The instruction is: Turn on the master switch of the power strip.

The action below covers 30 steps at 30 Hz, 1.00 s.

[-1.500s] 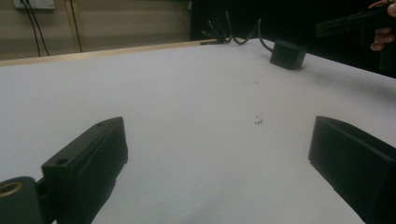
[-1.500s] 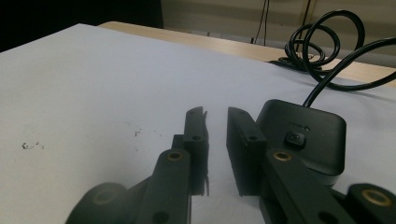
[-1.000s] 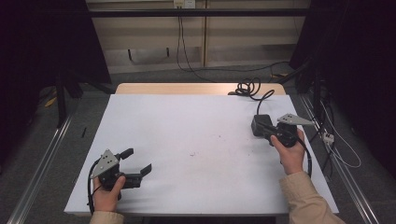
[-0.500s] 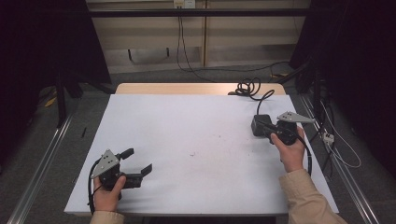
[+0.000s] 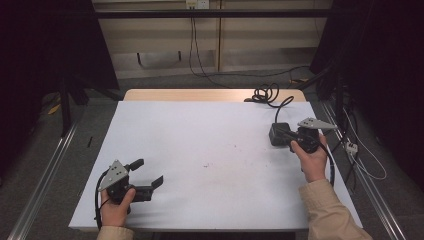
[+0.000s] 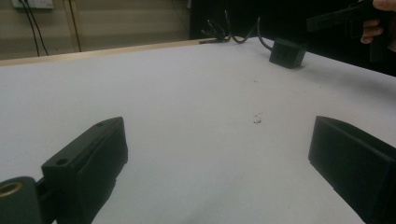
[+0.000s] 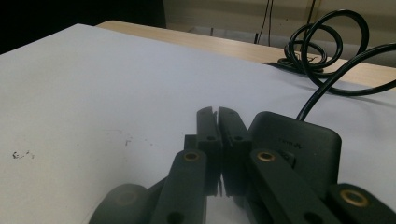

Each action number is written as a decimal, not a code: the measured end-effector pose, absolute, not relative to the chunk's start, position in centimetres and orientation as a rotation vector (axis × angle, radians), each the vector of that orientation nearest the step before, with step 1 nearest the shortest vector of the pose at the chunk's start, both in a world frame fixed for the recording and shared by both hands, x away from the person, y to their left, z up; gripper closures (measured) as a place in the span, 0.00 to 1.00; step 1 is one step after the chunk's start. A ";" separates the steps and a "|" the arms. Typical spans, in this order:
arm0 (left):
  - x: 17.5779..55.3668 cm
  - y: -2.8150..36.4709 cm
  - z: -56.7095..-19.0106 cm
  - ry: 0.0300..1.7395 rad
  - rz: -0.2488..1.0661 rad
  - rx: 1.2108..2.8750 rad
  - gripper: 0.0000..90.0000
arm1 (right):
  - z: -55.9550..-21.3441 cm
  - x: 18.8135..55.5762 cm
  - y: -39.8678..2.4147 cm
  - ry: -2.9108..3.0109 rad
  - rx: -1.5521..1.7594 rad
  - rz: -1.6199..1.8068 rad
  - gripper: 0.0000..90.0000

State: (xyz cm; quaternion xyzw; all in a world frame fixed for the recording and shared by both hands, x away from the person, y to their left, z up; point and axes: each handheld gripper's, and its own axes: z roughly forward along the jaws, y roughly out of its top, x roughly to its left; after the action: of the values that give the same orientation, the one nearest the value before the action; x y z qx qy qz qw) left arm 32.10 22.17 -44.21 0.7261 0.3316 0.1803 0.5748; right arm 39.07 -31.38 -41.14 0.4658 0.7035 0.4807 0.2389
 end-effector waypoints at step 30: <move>32.2 22.0 -44.3 0.778 0.419 1.709 0.05 | -41.5 40.1 -32.4 1.924 1.309 1.271 1.00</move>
State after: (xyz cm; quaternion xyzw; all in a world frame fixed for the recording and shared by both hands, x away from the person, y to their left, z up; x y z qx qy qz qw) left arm 32.19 22.00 -44.31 0.7285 0.3319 0.1787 0.5719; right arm 40.15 -32.37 -41.53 0.4790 0.7039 0.4651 0.2425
